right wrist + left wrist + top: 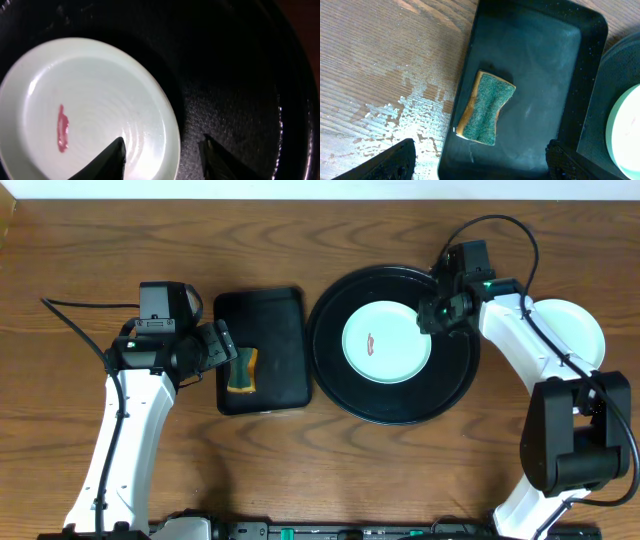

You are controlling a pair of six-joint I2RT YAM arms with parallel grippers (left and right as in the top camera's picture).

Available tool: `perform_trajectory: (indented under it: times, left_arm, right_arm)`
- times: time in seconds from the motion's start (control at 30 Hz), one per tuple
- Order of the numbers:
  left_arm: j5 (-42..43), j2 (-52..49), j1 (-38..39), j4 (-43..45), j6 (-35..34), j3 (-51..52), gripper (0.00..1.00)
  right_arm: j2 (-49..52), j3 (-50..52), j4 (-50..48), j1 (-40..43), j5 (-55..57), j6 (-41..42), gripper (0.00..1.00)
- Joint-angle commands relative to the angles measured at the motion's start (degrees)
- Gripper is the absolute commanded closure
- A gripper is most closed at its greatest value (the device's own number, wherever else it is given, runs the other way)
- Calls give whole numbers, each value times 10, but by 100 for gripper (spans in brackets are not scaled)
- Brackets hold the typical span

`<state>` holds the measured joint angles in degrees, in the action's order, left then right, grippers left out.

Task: Clean dirty plates on tray and stack at the side
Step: 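Grasp the rim of the red-stained green plate with right gripper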

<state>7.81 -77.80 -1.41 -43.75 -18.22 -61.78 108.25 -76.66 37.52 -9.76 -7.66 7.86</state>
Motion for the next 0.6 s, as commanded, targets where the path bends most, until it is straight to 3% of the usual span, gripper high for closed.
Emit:
perform_trajectory:
  times: [0.0,0.17,0.27,0.37,0.47,0.57]
  left_arm:
    - [11,-1,-2,-4,-2,-8,16]
    - [138,-1,-1,-9,-1,-8,16]
    - [142,-1,2,-10,2,-6,16]
    - [114,-2,23,-7,17,-5,23]
    - [4,-9,75,-10,18,-4,23]
    - [-59,-28,110,-9,14,1,23]
  right_arm:
    - [25,1,-1,3,5,-77,54]
    - [58,1,2,11,-17,-80,61]
    - [79,1,4,14,-33,-80,68]
    - [91,1,2,15,-38,-79,82]
    - [92,1,2,15,-37,-61,98]
    - [92,1,2,15,-27,-40,99]
